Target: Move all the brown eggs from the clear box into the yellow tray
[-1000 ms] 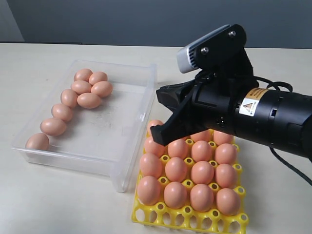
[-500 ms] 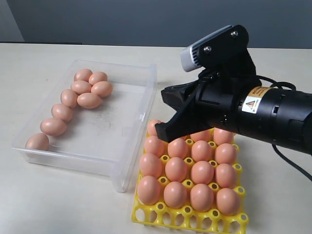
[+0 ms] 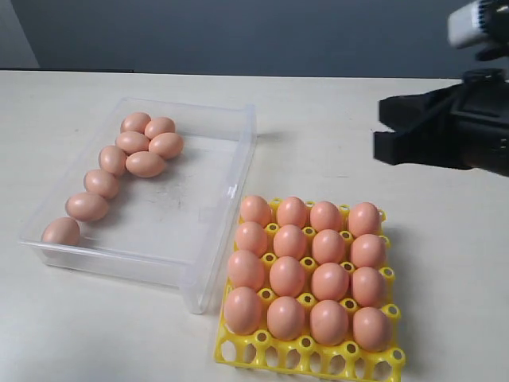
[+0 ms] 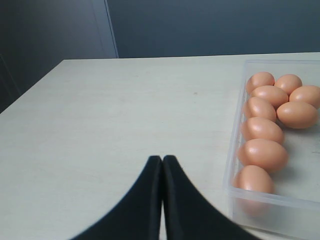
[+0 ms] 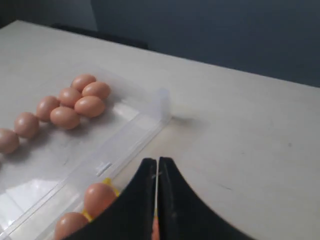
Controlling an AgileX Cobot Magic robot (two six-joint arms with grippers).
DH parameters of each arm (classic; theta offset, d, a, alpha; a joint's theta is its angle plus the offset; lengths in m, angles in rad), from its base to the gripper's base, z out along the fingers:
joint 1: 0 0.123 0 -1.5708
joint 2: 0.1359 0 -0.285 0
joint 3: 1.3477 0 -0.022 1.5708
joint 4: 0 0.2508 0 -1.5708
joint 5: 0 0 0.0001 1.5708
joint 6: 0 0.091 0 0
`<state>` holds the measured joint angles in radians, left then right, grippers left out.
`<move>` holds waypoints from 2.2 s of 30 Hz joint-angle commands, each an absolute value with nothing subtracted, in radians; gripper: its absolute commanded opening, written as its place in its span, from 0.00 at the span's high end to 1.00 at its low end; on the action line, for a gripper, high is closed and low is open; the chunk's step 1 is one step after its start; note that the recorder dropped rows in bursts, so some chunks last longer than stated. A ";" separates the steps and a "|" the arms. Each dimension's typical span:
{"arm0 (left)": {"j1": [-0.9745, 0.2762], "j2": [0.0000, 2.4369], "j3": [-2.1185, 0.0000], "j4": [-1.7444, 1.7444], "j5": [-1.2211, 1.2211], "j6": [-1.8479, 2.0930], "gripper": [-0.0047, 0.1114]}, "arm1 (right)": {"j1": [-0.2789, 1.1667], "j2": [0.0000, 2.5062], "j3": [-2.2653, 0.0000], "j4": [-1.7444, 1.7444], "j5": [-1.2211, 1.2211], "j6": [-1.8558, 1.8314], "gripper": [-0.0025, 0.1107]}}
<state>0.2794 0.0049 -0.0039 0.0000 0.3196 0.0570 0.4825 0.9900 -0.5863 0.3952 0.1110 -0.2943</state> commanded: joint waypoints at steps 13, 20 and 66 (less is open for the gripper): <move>0.275 0.000 0.000 0.000 0.309 0.057 0.96 | 0.101 0.516 -0.178 0.403 0.096 -0.296 0.95; 0.275 0.000 0.000 0.000 0.309 0.057 0.96 | 0.003 0.346 -0.093 0.433 0.150 -0.296 0.95; 0.275 0.000 0.000 0.000 0.309 0.057 0.96 | -0.065 0.000 0.000 0.185 0.313 -0.112 0.95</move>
<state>0.2794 0.0049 -0.0039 0.0000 0.3196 0.0570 -0.0304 0.0057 -0.0015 0.2316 0.3303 -0.1618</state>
